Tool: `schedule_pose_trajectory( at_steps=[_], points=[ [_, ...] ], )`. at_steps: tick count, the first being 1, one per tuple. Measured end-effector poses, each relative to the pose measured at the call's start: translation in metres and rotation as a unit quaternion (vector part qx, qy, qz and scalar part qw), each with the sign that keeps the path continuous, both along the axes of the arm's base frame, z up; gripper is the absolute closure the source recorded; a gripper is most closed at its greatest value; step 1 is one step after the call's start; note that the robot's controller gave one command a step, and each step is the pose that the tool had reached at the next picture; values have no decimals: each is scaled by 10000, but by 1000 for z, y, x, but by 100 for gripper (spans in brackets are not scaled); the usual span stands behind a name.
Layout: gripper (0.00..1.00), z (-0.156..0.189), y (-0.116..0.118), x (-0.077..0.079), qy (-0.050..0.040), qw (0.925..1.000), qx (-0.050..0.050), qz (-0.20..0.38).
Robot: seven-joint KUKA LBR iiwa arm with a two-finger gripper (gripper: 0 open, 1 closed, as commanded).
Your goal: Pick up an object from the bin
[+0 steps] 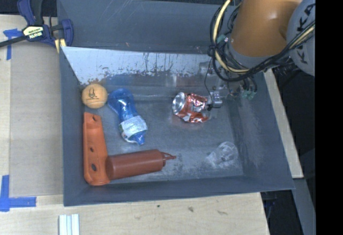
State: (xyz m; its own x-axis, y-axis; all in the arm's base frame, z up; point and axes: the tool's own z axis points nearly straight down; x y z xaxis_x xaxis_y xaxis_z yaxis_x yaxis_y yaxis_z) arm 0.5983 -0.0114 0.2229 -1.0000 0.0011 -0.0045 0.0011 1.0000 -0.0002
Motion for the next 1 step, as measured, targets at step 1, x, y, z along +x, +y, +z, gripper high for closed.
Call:
schedule_pose_trajectory(
  at_steps=[1],
  points=[
    [0,0,0,0,0,10000,0,0]
  ],
)
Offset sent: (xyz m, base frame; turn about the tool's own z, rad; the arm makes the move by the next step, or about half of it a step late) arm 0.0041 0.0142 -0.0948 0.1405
